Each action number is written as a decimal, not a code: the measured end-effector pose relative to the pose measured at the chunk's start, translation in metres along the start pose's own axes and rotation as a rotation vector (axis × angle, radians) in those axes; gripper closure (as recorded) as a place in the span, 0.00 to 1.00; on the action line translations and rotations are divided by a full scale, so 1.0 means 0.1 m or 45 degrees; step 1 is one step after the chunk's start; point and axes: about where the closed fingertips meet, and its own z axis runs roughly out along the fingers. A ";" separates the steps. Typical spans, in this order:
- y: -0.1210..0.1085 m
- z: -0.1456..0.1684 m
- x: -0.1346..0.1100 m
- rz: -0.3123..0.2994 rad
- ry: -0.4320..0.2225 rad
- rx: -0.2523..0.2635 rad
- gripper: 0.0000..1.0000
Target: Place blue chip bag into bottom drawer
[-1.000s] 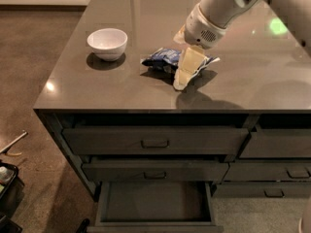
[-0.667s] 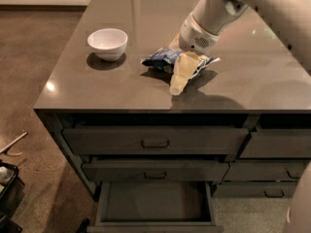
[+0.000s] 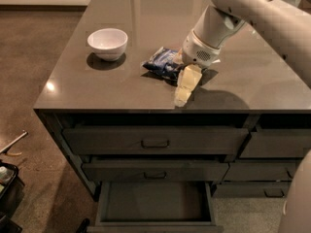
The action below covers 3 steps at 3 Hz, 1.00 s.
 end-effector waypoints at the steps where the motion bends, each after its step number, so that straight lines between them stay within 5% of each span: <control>1: 0.00 0.00 0.00 0.000 0.000 0.000 0.19; 3: 0.00 0.00 0.00 0.000 0.000 0.000 0.66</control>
Offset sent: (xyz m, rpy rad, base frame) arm -0.0001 0.0001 -0.0001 -0.0001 0.0003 0.0002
